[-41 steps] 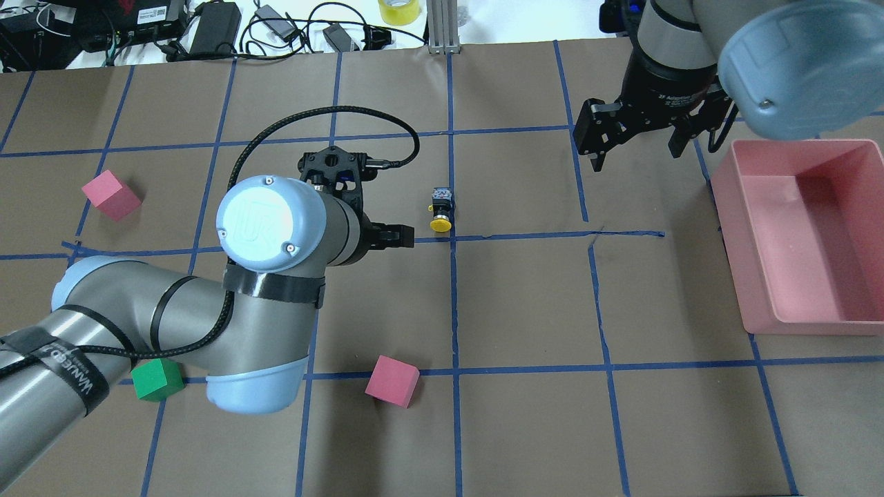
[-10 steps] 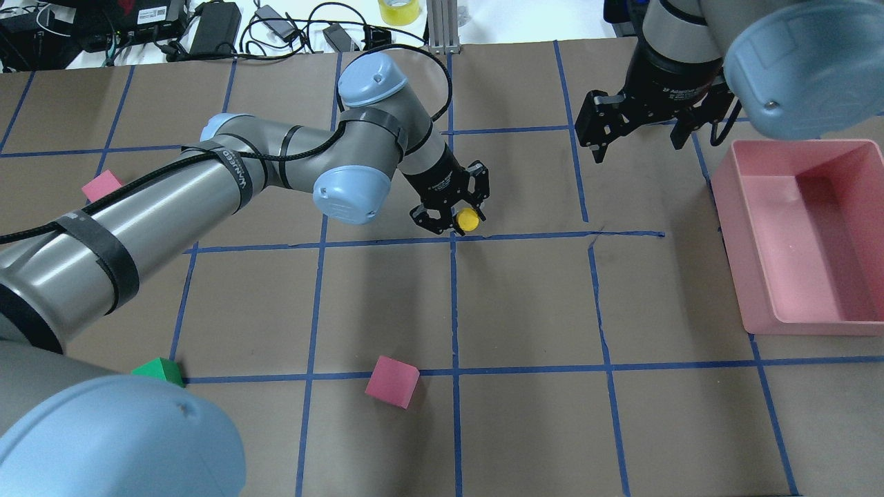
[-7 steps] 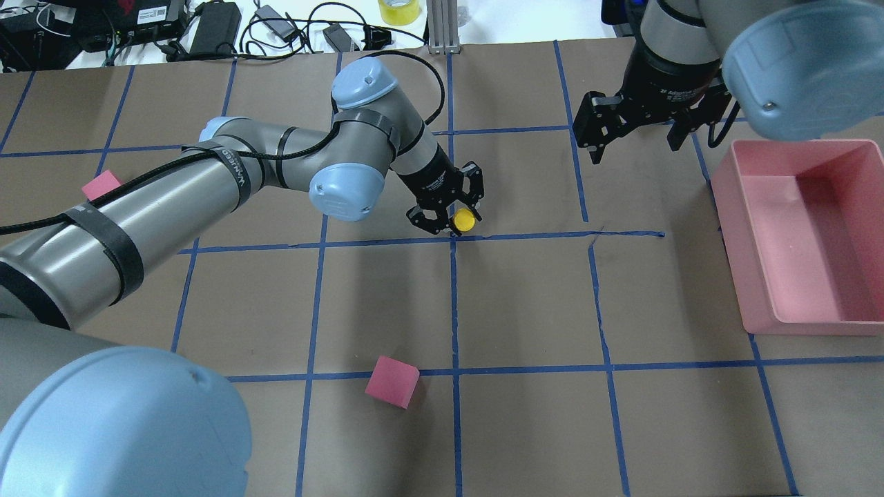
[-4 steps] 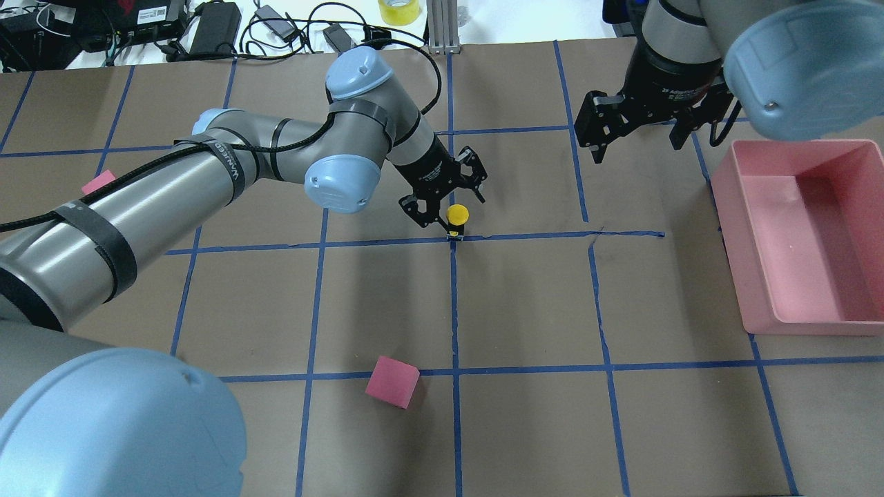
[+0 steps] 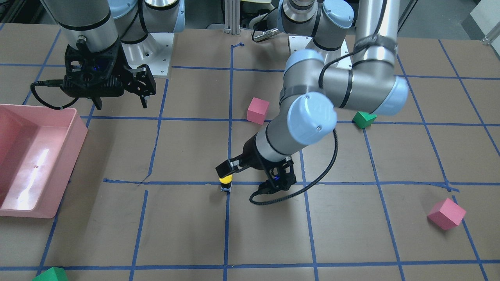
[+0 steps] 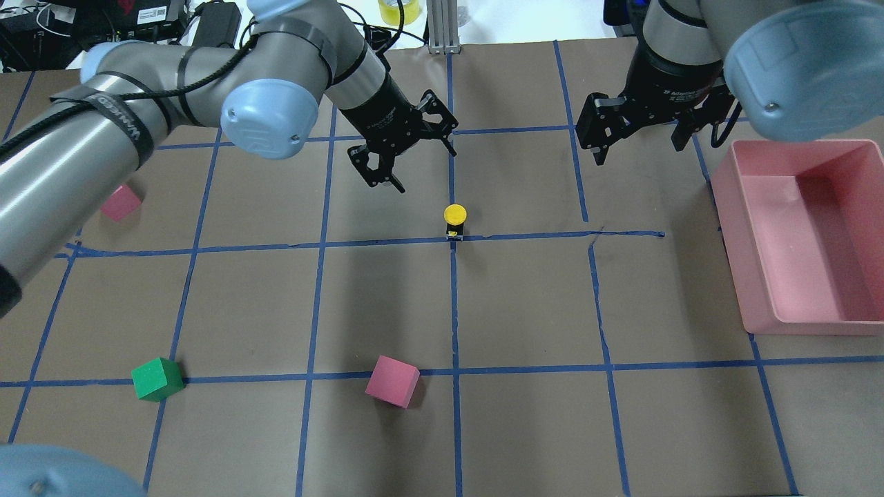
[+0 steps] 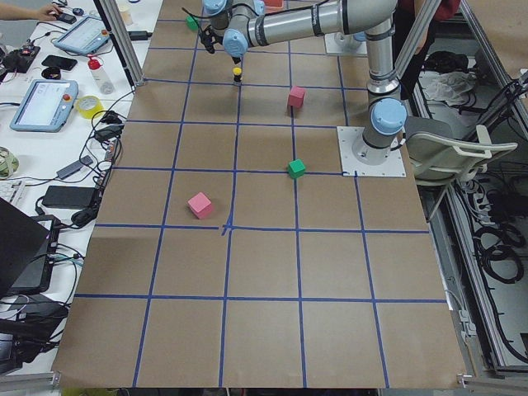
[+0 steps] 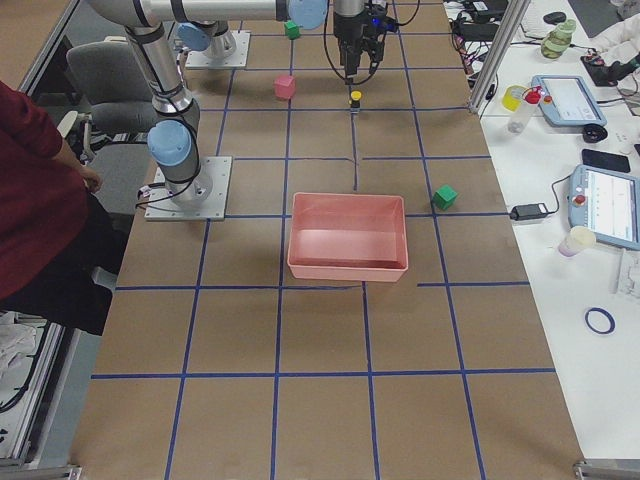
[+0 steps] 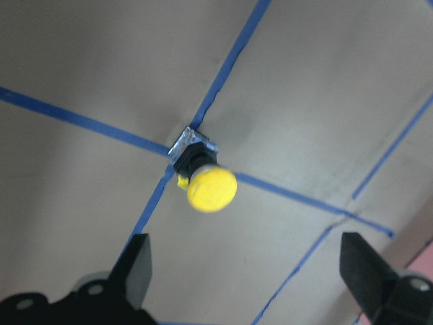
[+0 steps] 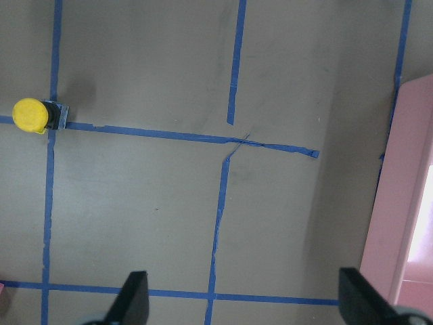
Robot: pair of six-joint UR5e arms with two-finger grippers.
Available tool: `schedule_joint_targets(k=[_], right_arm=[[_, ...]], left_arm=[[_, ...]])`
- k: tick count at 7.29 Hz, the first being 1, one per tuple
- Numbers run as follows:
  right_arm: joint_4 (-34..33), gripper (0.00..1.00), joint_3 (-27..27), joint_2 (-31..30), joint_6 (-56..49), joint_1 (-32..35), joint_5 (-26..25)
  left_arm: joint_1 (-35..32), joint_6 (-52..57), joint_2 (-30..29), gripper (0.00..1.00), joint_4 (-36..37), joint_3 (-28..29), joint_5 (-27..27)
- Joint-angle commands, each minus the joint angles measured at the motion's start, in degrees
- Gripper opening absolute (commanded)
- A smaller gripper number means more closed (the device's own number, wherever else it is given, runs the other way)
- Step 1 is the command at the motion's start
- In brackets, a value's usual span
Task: Align button upright
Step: 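Open the left gripper and withdraw it from the upright button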
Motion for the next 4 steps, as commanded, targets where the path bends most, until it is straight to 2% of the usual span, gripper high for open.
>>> schedule_joint_targets(k=[1, 3, 4], right_arm=[[0.15, 1.00, 0.02, 0.01, 0.00, 0.00, -0.19], [-0.28, 1.00, 0.02, 0.01, 0.09, 0.00, 0.16], [-0.29, 1.00, 0.02, 0.01, 0.09, 0.00, 0.08]], left_arm=[[1.47, 17.19, 8.49, 1.00, -13.03, 0.10, 9.36], [5.94, 33.04, 15.27, 1.00, -22.11, 0.09, 17.21], [9.36, 34.85, 17.48, 1.00, -24.06, 0.09, 20.20]])
